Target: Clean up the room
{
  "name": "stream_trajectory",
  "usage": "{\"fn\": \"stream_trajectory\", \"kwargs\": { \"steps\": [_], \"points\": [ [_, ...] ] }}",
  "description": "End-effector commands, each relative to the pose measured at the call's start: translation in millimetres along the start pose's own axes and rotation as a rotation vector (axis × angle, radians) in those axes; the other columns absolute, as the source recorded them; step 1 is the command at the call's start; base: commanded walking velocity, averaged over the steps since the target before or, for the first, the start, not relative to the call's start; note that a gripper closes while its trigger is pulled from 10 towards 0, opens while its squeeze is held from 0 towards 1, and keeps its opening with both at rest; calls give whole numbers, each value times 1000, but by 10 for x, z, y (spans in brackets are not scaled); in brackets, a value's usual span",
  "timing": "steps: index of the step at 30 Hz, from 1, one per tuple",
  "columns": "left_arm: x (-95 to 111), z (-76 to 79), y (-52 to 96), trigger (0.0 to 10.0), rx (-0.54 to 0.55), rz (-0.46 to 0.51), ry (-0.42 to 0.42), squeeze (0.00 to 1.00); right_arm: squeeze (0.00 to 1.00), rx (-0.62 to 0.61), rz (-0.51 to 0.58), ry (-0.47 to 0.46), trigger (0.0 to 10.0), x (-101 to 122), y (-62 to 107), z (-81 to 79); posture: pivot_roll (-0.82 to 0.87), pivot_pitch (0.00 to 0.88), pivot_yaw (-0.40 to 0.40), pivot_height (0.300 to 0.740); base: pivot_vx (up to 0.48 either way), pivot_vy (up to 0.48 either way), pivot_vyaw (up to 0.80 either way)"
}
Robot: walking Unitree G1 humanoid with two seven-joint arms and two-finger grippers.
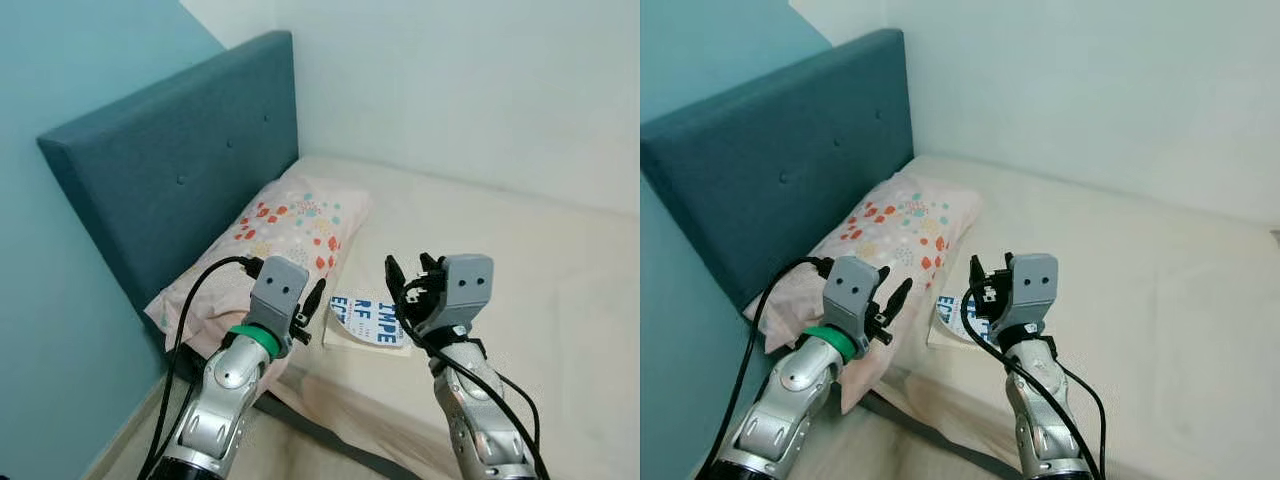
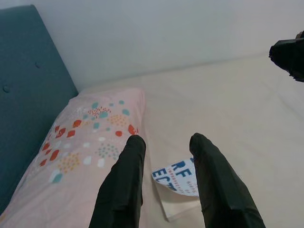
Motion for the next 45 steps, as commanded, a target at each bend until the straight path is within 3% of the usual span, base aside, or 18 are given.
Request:
{"fn": "stream_trajectory", "kwargs": {
  "steps": [1,18,36,45],
  "points": [
    [-70,-4,32,10000,-1,-25,3,0,0,3,-15,-9,10000,-48,26,-15,-133,51,59,740,-334,0,0],
    [-67,-3,22,10000,-4,-26,1,0,0,0,-14,-11,10000,-51,26,-15,-135,52,64,740,-335,0,0],
    [-70,16,18,10000,-11,-35,3,0,0,1,-24,-25,10000,-74,34,-33,-135,54,69,740,0,0,0],
    [-84,40,15,10000,-21,-65,41,0,0,-15,-42,-45,10000,-96,31,-12,-135,59,72,740,0,0,-788]
  ]
}}
Point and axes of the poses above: a point about 5 cm out from each wrist's last joint towards the gripper, its own y axis pointing back from the gripper into the wrist, its own x axis along the axis of the wrist's last joint, z = x × y, the point moved 1 cm from there along -y, pointing out of the wrist towards the gripper, and after that the axes turned 1 degree about -y, right-handed, at the moved point
